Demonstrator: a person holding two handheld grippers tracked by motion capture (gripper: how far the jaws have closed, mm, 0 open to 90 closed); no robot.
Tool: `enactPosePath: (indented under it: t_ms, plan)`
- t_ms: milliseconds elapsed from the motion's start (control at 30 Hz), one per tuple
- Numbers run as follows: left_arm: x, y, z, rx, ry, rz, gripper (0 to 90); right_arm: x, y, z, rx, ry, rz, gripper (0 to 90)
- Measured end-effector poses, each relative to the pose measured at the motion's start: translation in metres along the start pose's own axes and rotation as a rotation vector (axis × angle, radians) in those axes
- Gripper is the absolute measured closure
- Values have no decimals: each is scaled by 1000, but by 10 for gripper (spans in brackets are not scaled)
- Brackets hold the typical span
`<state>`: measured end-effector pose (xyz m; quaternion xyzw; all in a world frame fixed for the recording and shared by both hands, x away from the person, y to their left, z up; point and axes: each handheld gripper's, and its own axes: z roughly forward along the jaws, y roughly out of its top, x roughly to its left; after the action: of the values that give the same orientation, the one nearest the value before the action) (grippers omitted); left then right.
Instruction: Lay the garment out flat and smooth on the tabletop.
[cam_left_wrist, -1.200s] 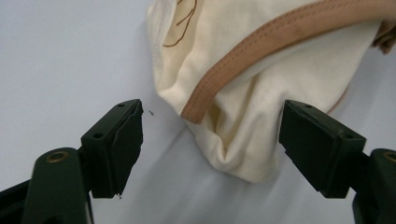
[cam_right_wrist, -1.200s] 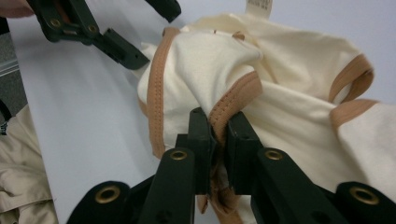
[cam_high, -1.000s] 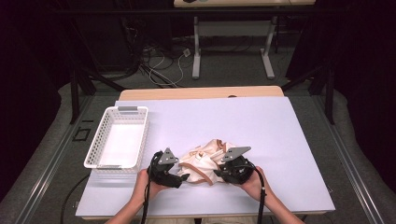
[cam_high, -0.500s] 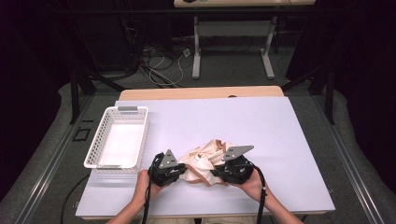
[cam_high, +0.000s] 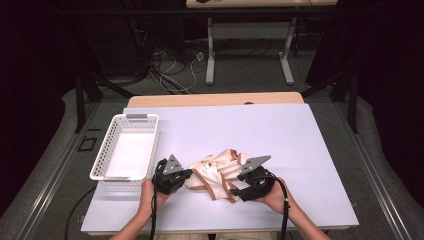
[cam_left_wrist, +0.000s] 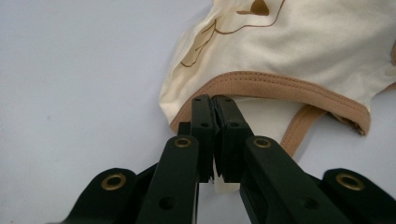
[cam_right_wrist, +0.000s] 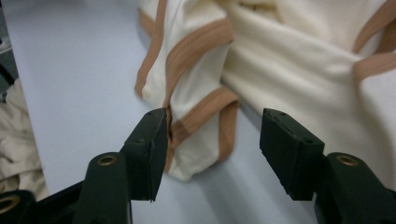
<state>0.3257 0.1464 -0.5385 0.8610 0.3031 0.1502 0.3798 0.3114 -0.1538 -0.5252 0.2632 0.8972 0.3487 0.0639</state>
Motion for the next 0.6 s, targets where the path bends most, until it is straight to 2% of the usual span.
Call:
enactPosePath:
  t_ms: [100, 200, 267, 300, 333, 433, 600]
  plan:
    - [1, 0, 0, 5, 0, 4, 871, 7, -3, 10, 68, -3, -26, 460]
    - [1, 0, 0, 9, -4, 4, 873, 9, -4, 19, 116, -24, -58, 633]
    - [1, 0, 0, 12, -10, 4, 875, 10, -5, 21, 105, -55, -64, 745]
    - [1, 0, 0, 15, -13, 6, 875, 9, -5, 20, 112, -62, -60, 793]
    - [1, 0, 0, 17, -17, 4, 876, 8, -6, 19, 96, -65, -55, 836]
    - [-1, 1, 1, 26, -41, 0, 877, 5, -7, 18, 103, -90, -50, 862]
    - [-10, 3, 3, 64, -113, 34, 878, -6, -9, 10, 106, -179, -45, 867]
